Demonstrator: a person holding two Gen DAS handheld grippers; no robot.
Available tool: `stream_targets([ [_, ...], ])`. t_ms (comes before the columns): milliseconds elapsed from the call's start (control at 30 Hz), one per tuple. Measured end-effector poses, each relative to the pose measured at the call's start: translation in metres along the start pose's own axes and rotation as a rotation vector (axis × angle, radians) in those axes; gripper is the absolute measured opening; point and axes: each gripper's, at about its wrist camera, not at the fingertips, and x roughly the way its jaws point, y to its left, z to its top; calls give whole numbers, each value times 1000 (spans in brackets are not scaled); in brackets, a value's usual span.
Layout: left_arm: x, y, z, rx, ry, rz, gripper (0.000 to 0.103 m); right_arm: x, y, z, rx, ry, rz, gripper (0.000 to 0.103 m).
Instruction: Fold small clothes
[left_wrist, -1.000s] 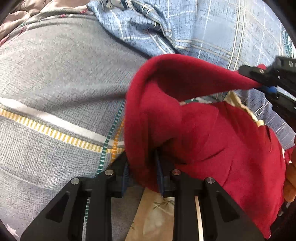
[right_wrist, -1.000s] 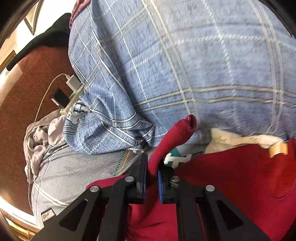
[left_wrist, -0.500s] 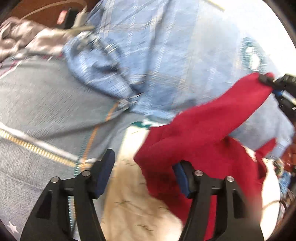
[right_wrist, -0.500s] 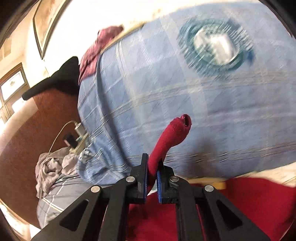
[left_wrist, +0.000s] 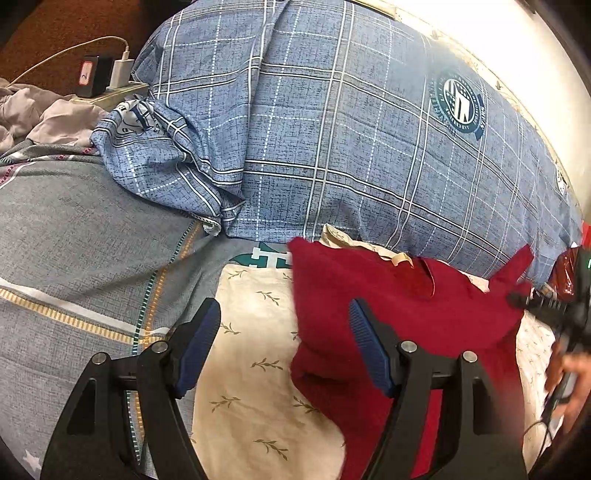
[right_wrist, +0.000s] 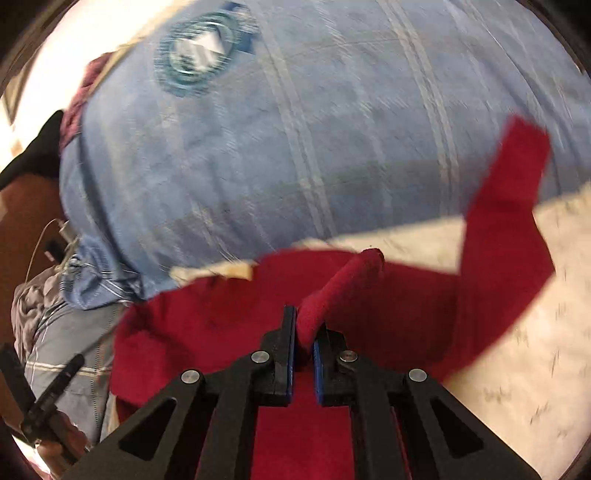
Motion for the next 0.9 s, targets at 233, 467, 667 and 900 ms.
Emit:
stream_targets([
  [233,30,-10,-14,63,136,71,71,1,-24,-26,28,154,-89,35],
  [467,61,-3,-28,56,258,160,72,-10,60,4,-230,30,57,51],
  [667,62,2,-28,49,267,157,74,86,146,-21,-662,199,37,47],
  [900,66,4,-26,43,276,158,74,116,144,-33,-772,266,99,41],
])
